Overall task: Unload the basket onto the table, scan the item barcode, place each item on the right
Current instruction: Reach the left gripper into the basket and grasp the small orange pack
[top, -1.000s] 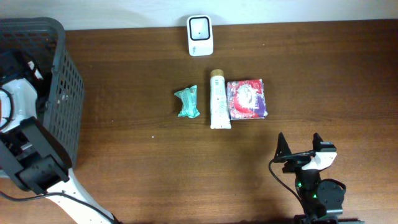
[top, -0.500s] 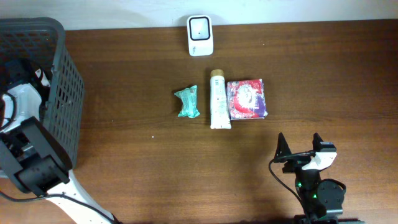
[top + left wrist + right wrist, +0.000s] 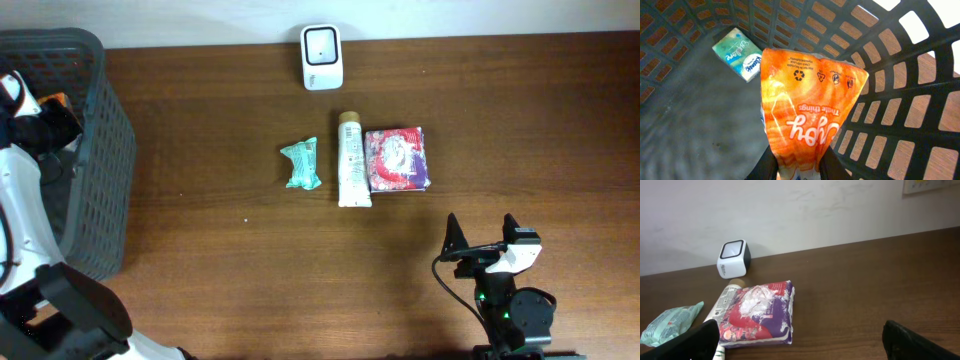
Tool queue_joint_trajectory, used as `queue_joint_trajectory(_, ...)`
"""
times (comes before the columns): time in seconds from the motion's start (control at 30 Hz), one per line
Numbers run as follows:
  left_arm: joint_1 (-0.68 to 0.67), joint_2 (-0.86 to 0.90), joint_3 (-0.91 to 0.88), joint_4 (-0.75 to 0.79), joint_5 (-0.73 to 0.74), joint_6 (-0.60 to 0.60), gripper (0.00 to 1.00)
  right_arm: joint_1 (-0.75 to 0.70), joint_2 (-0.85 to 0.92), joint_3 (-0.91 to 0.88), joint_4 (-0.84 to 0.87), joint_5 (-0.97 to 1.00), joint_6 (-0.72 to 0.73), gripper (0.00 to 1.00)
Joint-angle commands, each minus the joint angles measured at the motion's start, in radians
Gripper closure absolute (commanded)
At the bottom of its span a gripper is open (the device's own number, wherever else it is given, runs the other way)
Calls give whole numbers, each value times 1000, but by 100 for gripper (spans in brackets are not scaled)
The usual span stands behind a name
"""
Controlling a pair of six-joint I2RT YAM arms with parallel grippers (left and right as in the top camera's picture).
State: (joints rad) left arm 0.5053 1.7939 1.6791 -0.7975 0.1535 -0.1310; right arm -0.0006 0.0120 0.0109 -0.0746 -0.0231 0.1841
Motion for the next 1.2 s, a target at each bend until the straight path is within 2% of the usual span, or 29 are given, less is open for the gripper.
queue_joint_trajectory(0.0, 28, -25, 4, 8, 4, 5, 100, -6, -6, -5, -5, 10, 4, 1)
queue_joint_trajectory(0.07, 58, -68, 4, 15, 8, -14, 100, -6, -6, -5, -5, 9, 4, 1)
queue_joint_trajectory(0.13, 93, -126, 4, 19, 13, -87, 100, -6, -6, -5, -5, 10, 4, 1)
queue_joint_trajectory(0.33, 184, -292, 4, 86, 226, -93, 100, -6, -6, -5, -5, 10, 4, 1)
queue_joint_trajectory(0.5, 193, -409, 4, 87, 227, -161, 100, -6, -6, -5, -5, 9, 4, 1)
queue_joint_trajectory(0.67, 193, -505, 4, 86, 357, -160, 100, -6, -6, -5, -5, 9, 4, 1)
queue_joint_trajectory(0.83, 191, -577, 4, 13, 503, -159, 100, -6, -6, -5, -5, 10, 3, 1)
queue_joint_trajectory(0.93, 190, -594, 4, -70, 692, -26, 100, -6, -6, -5, -5, 10, 4, 1)
queue_joint_trajectory(1.0, 190, -594, 4, -142, 713, 0, 100, -6, -6, -5, -5, 10, 4, 1)
queue_joint_trajectory(1.07, 189, -594, 4, -201, 760, 88, 100, -6, -6, -5, -5, 9, 4, 1)
queue_joint_trajectory(1.17, 189, -594, 4, -275, 810, 152, 100, -6, -6, -5, -5, 10, 4, 1)
